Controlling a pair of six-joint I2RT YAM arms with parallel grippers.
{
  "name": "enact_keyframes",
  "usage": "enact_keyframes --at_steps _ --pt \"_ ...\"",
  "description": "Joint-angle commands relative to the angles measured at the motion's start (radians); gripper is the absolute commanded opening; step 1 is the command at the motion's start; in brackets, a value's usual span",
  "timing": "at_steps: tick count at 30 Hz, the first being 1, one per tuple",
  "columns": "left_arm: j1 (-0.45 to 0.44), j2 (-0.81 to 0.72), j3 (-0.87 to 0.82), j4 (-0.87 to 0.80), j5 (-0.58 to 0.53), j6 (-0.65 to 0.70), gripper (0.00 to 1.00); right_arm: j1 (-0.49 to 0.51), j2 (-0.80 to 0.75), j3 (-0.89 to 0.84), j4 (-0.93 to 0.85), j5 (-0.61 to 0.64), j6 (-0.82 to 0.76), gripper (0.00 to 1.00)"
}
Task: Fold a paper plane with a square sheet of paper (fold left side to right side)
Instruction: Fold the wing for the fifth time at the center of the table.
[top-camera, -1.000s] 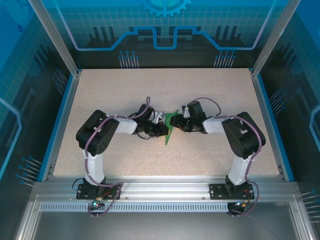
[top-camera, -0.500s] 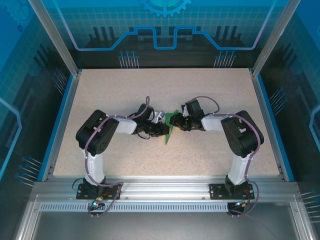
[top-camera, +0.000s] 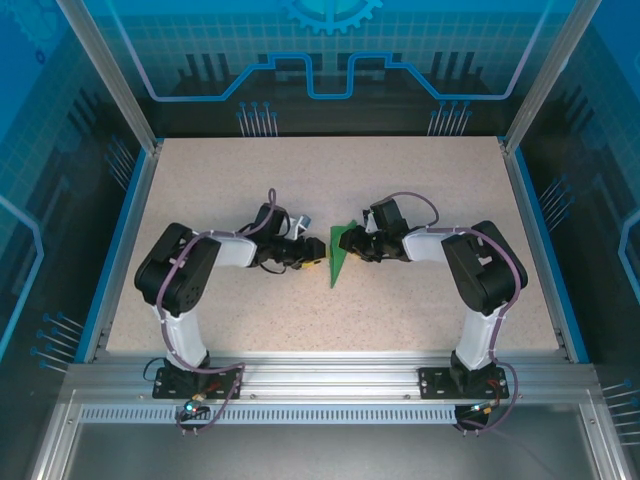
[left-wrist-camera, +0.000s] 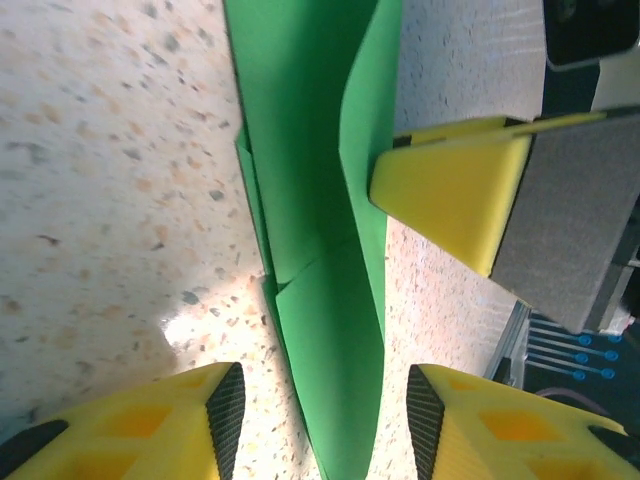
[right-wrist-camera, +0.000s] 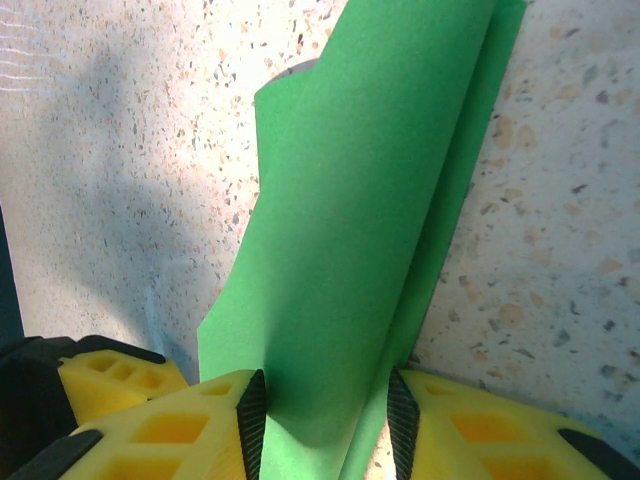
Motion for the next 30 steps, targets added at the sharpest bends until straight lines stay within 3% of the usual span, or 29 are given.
enact_keyframes --at_steps 1,19,30 --pt "0.003 0.044 0.069 -0.004 0.025 -0.032 0.49 0.017 0.054 -0.004 -0.05 0.028 0.002 0.4" --pt "0.002 0.203 0.204 0.04 0.066 -0.09 0.33 0.017 0.058 -0.011 -0.051 0.028 0.004 0.39" --pt "0.001 0.216 0.222 0.023 0.047 -0.077 0.09 0.018 0.056 -0.009 -0.065 0.034 0.0 0.39"
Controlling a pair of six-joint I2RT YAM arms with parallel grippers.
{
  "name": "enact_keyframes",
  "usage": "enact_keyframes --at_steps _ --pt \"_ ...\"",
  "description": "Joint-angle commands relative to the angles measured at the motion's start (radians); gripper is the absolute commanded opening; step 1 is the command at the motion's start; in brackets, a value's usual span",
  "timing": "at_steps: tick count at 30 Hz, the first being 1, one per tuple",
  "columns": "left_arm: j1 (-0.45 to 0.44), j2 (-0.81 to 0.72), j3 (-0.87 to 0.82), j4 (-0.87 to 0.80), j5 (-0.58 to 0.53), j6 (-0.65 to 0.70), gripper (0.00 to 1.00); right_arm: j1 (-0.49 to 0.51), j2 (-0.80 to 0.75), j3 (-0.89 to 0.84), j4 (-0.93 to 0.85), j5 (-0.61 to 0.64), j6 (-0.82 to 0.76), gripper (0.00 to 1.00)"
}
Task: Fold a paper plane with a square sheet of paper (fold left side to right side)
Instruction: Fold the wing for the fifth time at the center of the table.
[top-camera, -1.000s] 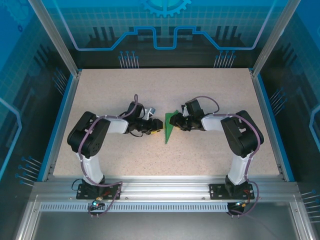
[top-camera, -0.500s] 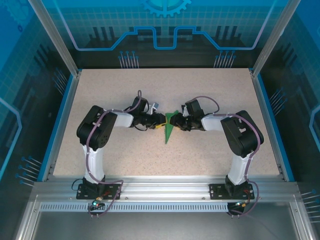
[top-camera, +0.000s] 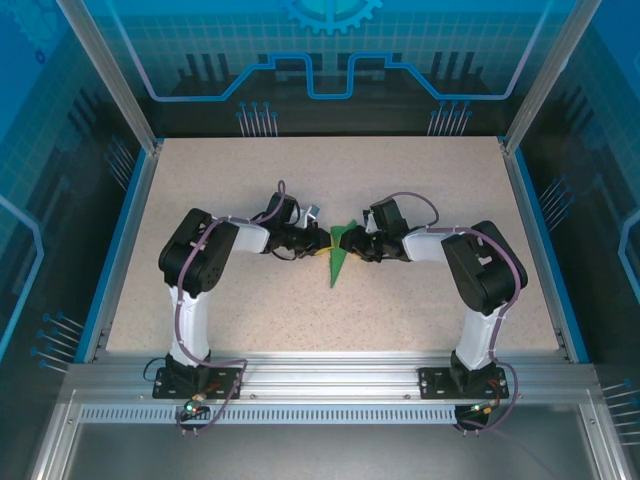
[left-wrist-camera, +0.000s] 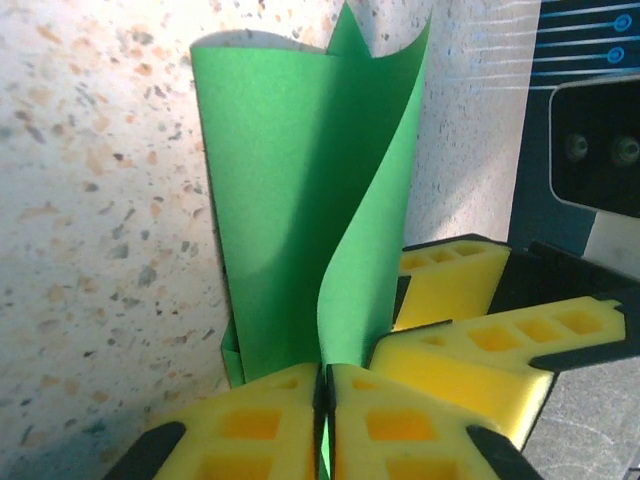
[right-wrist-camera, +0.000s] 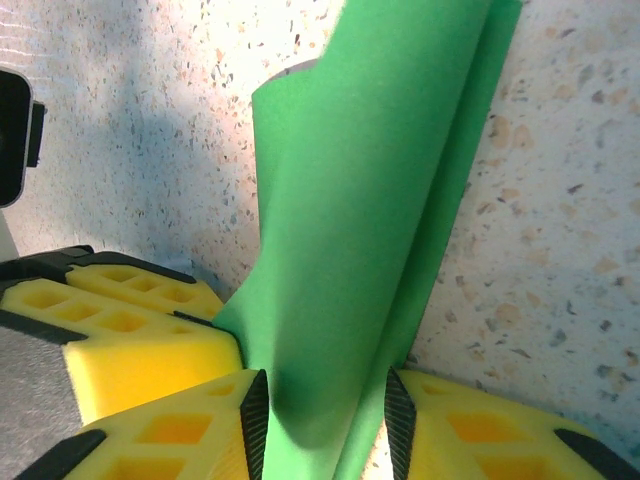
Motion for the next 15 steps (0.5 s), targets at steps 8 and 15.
enact_keyframes --at_steps 8,15 --pt "-0.001 0.034 0.033 -0.041 -0.024 0.031 0.06 0.017 0.036 -0.011 -0.065 0.03 -0.019 0.41" --pt "-0.001 0.042 0.024 -0.061 -0.05 0.048 0.04 -0.015 -0.072 -0.039 -0.051 0.028 -0.071 0.48"
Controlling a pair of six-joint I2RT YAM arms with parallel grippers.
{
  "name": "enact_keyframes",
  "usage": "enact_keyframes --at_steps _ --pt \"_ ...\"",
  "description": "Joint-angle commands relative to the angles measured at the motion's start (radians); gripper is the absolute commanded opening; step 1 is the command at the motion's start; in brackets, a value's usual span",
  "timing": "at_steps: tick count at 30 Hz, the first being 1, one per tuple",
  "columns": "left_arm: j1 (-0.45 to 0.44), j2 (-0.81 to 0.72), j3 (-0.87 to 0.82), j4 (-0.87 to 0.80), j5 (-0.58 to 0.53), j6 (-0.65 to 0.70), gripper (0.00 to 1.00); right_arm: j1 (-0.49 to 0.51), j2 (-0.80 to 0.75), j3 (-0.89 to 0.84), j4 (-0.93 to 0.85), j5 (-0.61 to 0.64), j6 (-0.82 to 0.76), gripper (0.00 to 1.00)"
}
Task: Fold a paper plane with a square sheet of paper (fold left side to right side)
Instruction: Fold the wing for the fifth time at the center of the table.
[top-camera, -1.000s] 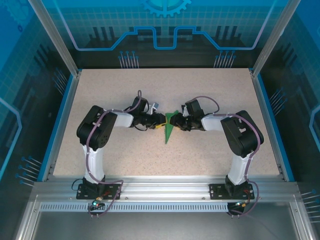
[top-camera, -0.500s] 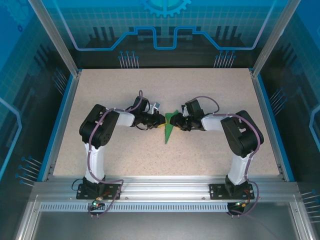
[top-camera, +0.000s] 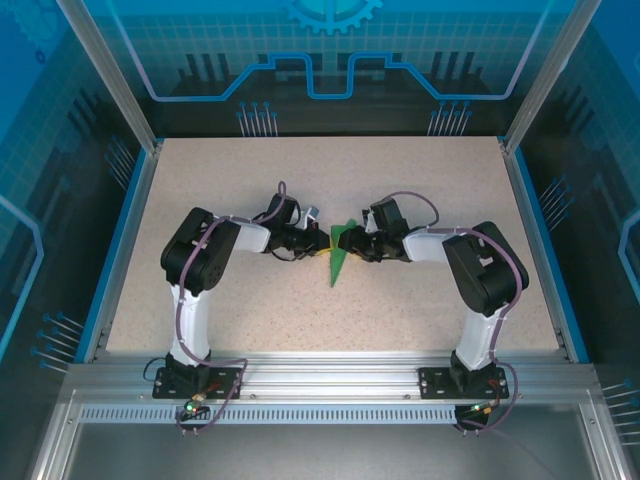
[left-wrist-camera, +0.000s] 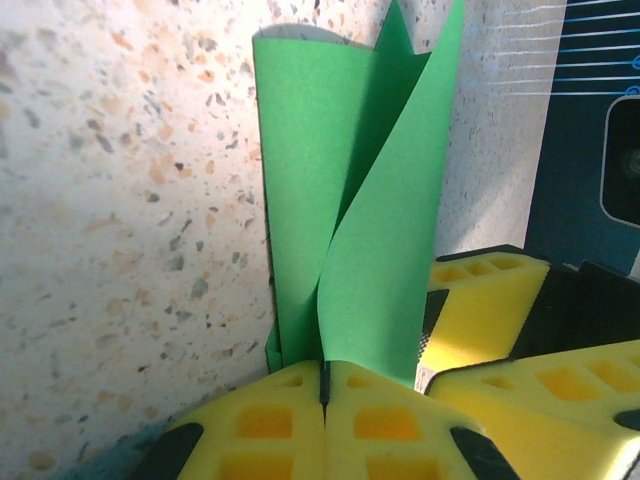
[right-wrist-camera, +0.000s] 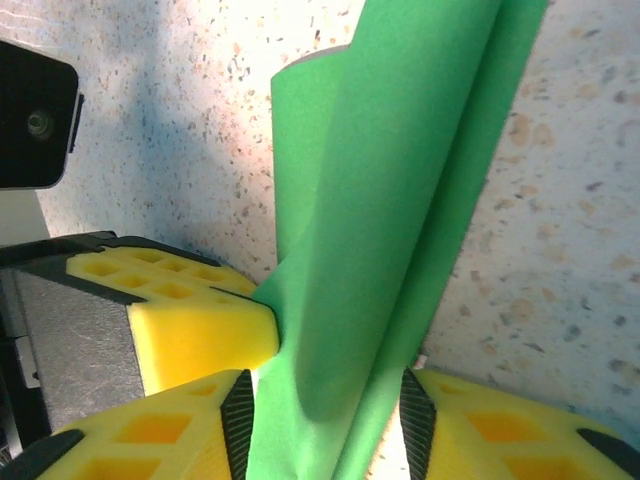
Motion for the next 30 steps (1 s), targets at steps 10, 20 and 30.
enact_keyframes --at_steps 10,20,30 --pt "-0.001 0.027 0.014 -0.057 -0.047 0.052 0.03 -0.043 -0.11 -0.009 -0.023 -0.049 -0.09 0.37" --pt "-0.001 0.025 0.011 -0.066 -0.056 0.054 0.0 -0.041 -0.05 0.062 -0.033 -0.073 -0.108 0.29" --pt "-0.001 0.021 0.006 -0.069 -0.059 0.052 0.0 -0.037 -0.026 0.096 -0.04 -0.082 -0.113 0.27"
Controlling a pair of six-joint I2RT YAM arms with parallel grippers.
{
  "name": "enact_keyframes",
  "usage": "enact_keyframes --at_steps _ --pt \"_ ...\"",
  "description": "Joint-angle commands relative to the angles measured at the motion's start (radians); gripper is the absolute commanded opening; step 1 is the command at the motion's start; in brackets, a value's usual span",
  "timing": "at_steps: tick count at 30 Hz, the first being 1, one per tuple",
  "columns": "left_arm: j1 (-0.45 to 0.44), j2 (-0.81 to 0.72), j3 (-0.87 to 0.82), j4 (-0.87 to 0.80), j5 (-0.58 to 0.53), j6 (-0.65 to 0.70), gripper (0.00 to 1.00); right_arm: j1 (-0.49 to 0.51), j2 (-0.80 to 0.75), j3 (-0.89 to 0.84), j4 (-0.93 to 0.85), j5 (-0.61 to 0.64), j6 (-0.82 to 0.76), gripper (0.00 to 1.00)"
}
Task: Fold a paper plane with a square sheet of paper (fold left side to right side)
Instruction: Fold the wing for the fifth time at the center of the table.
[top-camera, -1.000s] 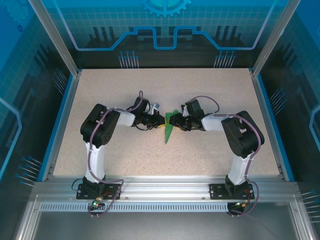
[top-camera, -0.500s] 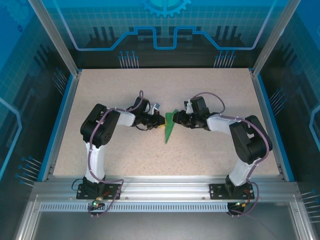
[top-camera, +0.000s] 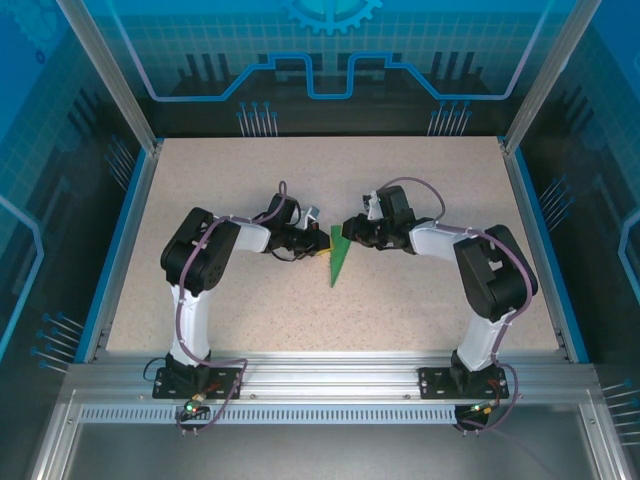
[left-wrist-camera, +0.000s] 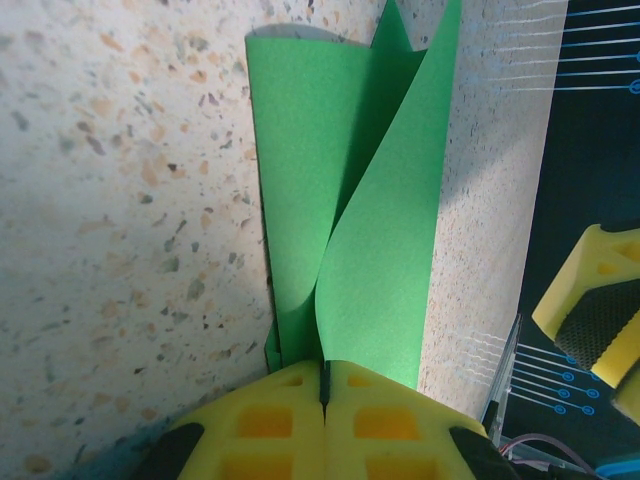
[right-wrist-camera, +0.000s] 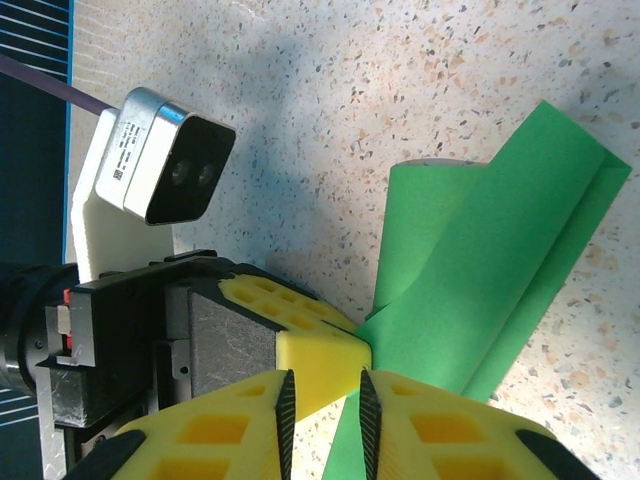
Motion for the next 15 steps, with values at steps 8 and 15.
enact_keyframes --at_steps 8,15 --pt "-0.001 0.021 0.002 -0.063 -0.059 0.038 0.0 0.008 0.048 0.059 -0.018 -0.031 -0.014 0.21" --pt "-0.001 0.016 -0.003 -0.066 -0.07 0.04 0.0 0.017 0.071 0.082 -0.021 -0.03 -0.011 0.14"
